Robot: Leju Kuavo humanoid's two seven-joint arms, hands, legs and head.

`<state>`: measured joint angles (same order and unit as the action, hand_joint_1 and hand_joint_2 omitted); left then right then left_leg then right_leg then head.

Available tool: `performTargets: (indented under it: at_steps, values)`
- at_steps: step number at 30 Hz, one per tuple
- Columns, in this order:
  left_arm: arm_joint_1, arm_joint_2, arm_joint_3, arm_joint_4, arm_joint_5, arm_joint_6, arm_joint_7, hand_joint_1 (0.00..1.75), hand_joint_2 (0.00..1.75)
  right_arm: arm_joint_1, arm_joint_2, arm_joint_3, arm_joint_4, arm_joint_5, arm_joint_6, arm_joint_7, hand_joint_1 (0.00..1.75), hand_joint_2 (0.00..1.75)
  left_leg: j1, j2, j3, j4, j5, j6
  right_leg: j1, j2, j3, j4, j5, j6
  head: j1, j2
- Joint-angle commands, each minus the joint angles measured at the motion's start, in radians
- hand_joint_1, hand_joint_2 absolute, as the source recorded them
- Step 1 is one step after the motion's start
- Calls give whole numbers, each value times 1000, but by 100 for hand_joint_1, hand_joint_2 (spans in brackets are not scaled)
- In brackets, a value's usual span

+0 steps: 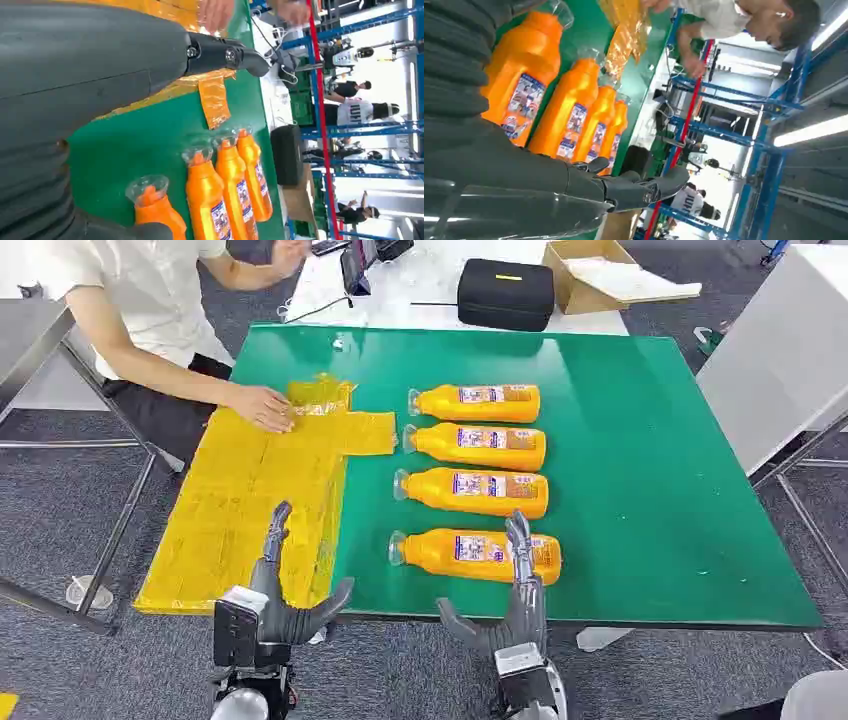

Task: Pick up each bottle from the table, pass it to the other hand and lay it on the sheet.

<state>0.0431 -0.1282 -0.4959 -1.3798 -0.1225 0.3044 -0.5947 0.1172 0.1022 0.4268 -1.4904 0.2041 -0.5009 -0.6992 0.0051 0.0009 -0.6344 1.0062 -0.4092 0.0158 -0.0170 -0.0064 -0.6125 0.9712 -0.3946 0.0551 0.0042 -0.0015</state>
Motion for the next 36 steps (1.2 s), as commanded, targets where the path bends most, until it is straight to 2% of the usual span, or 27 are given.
performTargets:
  at_steps: [1,10,14,17,20,21,22,26,28,29,31,33,36]
  values:
    - [-35,-18,19,38,3,-22,-8,0,175,-16,-14,-36,21,19,-37,1,0,175,1,0,4,0,-1,0,1,0,4,-1,-1,-2,0,0]
    - [-28,-23,-2,23,-3,-27,-13,0,175,-8,-29,-38,23,73,-63,1,0,175,1,-1,5,0,-2,-1,1,0,6,-1,-2,-2,0,0]
    - [-21,-18,-18,40,-6,-34,-19,0,175,-18,-32,-54,57,158,-103,1,0,175,1,-1,6,0,-3,-1,2,0,7,-1,-2,-3,0,0]
    - [-32,-22,-17,75,-24,5,-31,0,175,-51,-33,-58,116,155,-48,32,0,175,1,0,5,-1,-1,0,1,0,5,-2,-1,-2,0,0]
    - [-33,-22,-17,75,-24,5,-31,0,175,-52,-35,-61,118,155,-48,32,0,175,0,0,3,-1,0,0,0,0,3,-1,0,-1,0,0]
    - [-33,-22,-17,75,-24,5,-31,0,175,-52,-35,-61,118,155,-48,32,0,175,1,1,8,-1,-3,-1,2,1,9,-2,-2,-3,0,0]
    - [-33,-22,-17,75,-24,5,-31,0,175,-52,-35,-61,118,155,-48,32,0,175,1,0,4,-1,-1,0,1,1,4,-1,0,-2,0,0]
    - [-33,-22,-17,75,-24,5,-31,0,175,-52,-35,-61,118,155,-48,32,0,175,0,0,3,-1,0,0,0,0,3,-1,0,-1,0,0]
    - [-38,-19,-19,83,-22,-4,-32,0,175,-84,-61,-47,192,262,-29,124,0,175,1,0,4,-1,-1,0,1,0,4,-2,0,-2,0,0]
    - [-37,-18,-20,88,-34,14,-36,0,175,-99,-75,-49,235,334,-71,120,0,175,1,0,3,-1,0,0,1,0,3,-2,0,-1,0,0]
    - [-26,-12,-31,75,-35,13,-36,0,175,-101,-93,-51,257,378,-84,124,0,175,1,1,4,-2,0,0,1,1,5,-3,0,-1,0,0]
    - [-18,-3,-48,66,-42,17,-22,0,175,-105,-127,-59,274,478,-95,190,0,175,1,0,7,-2,-1,0,1,0,7,-3,-1,-2,0,0]
    - [-20,-7,-45,65,-25,10,-16,0,175,-119,-152,-58,286,565,-101,229,0,175,1,-1,6,-1,-1,0,1,0,7,-2,-1,-2,0,0]
